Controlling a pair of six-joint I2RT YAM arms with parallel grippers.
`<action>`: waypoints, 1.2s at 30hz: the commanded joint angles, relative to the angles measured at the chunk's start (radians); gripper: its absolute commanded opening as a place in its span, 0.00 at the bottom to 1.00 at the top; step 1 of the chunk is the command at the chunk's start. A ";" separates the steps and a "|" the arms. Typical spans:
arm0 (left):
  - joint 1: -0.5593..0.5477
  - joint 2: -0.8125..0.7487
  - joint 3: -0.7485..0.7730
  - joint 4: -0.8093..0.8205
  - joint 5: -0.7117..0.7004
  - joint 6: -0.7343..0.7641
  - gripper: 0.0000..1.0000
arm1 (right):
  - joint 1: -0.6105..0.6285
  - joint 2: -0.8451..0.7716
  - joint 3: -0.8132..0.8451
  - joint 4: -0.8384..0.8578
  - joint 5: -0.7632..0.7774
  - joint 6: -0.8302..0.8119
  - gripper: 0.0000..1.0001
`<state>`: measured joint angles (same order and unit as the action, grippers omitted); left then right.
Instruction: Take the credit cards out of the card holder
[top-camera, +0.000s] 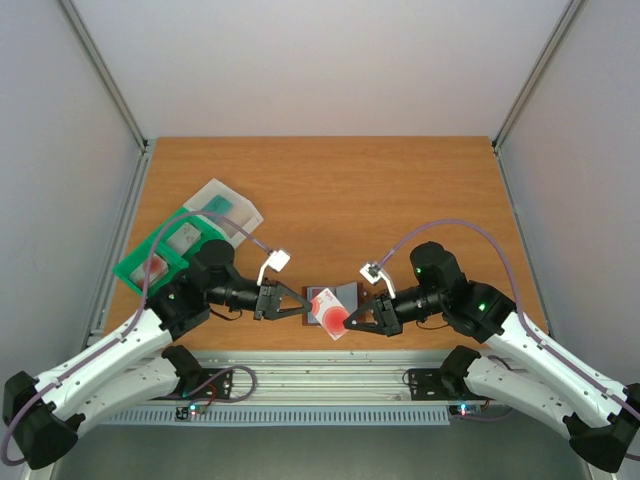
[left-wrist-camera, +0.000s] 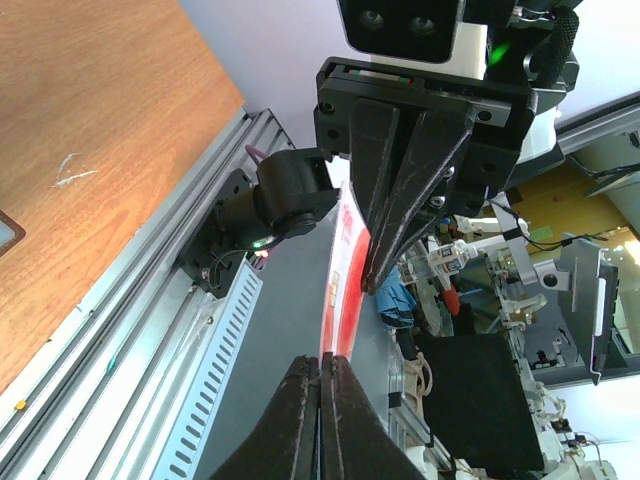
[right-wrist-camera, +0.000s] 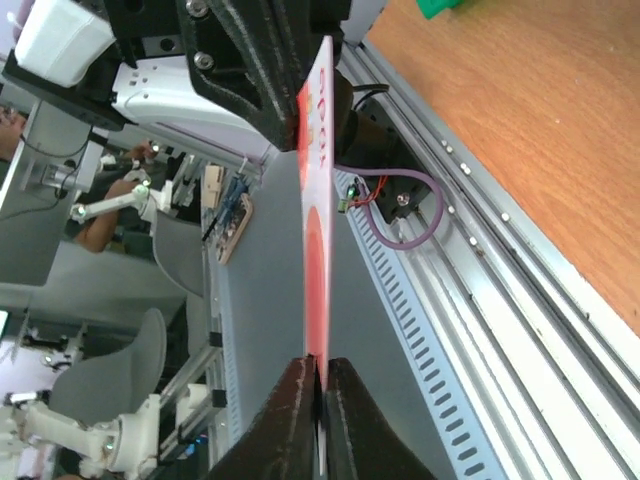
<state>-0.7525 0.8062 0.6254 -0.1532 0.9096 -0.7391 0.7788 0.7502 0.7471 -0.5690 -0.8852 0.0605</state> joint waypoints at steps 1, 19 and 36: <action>0.001 -0.016 -0.011 0.039 -0.015 0.018 0.00 | 0.000 -0.018 -0.002 0.001 0.040 -0.002 0.15; 0.071 -0.029 0.069 -0.213 -0.519 0.030 0.01 | 0.001 -0.122 -0.027 -0.036 0.353 0.064 0.98; 0.363 -0.100 0.117 -0.511 -1.028 0.016 0.00 | 0.000 -0.126 -0.086 0.009 0.368 0.127 0.98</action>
<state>-0.4541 0.7444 0.7109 -0.6029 0.0422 -0.7246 0.7788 0.6315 0.6914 -0.5930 -0.5289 0.1463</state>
